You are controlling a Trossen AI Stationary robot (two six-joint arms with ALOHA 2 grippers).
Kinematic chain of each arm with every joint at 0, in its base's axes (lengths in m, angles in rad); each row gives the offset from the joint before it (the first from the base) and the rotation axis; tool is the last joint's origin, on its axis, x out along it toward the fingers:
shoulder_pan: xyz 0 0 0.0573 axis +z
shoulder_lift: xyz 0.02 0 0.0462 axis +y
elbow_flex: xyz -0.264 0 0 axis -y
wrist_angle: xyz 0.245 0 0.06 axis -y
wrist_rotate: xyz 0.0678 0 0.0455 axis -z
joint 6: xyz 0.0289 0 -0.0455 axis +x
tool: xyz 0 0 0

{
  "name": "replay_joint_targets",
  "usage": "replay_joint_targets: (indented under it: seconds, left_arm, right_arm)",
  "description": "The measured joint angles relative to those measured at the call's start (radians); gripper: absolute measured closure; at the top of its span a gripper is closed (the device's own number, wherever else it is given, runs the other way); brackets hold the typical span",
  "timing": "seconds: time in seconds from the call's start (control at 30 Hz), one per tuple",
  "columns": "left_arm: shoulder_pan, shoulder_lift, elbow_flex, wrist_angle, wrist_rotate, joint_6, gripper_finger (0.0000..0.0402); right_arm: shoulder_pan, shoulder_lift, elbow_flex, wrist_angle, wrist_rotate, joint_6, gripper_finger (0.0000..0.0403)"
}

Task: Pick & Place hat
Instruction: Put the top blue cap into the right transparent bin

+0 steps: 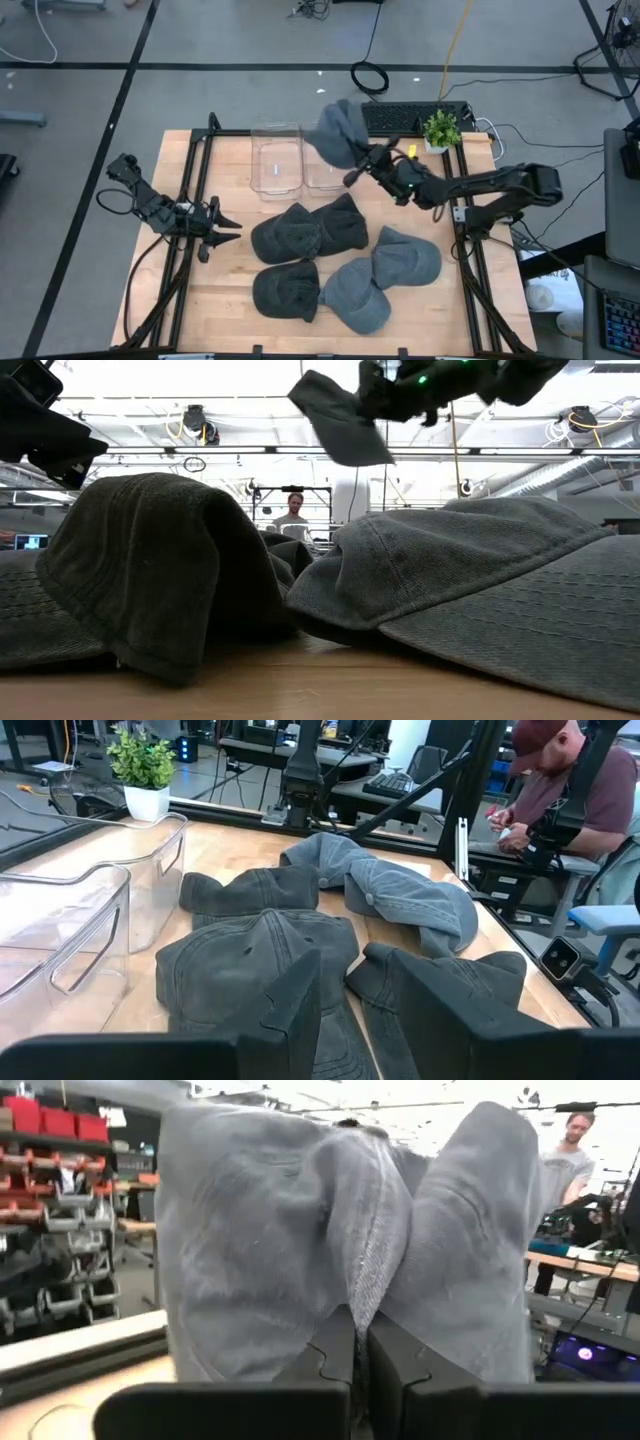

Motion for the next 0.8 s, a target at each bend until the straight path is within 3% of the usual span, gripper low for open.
replay_joint_targets:
  seconds: [0.17, 0.4, 0.8]
  left_arm:
    - [0.0, 0.0, 0.0, 0.004, -0.001, 0.0, 0.027]
    - [0.0, 0.0, 0.0, 0.007, -0.066, 0.0, 0.027]
    - [0.0, 0.0, 0.0, 0.006, -0.068, 0.023, 0.027]
  right_arm:
    - [-0.018, 0.146, 0.052, 0.088, -0.054, 0.082, 0.0403]
    - [-0.018, 0.318, 0.063, 0.312, 0.116, 0.103, 0.0403]
    - [-0.002, 0.393, 0.063, 0.195, 0.191, 0.285, 0.0403]
